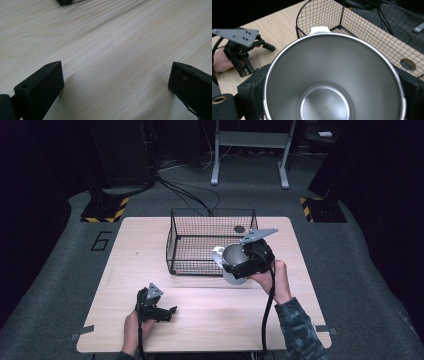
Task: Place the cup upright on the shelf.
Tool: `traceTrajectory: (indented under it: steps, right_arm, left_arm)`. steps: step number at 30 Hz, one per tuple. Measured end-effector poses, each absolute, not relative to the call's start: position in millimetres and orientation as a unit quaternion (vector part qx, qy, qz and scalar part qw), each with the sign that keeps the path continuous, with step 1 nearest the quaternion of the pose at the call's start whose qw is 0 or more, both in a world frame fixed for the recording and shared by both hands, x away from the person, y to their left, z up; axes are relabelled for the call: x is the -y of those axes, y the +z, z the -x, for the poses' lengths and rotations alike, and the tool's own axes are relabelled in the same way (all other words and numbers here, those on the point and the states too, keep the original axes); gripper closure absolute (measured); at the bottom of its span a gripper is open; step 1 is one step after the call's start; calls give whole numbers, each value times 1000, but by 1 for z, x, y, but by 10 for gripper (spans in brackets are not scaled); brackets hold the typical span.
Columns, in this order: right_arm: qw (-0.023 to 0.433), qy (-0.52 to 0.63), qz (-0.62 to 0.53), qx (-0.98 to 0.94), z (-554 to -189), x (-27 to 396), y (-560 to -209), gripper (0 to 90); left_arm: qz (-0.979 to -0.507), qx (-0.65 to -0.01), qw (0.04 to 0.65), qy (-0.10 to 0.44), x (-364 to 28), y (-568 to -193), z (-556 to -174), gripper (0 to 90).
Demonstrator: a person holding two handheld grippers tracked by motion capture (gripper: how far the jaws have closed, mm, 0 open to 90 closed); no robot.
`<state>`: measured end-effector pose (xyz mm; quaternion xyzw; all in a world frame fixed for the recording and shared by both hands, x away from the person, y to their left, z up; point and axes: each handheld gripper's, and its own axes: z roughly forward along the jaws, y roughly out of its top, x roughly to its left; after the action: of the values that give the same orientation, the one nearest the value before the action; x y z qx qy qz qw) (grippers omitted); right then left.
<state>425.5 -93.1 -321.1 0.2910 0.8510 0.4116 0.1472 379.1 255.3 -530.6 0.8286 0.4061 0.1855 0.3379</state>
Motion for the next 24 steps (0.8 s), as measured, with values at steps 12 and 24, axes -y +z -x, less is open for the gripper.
traceTrajectory:
  steps: [12,24]
  right_arm:
    - [142,418,-299,-846,-462,78,-309,57]
    - [144,404,-300,-852,-500,53,-303,58]
  left_arm:
    - [-829,-405,338,185,-255,-531,-379,1]
    - [-830,-405,337,184,-255,-531,-379,1]
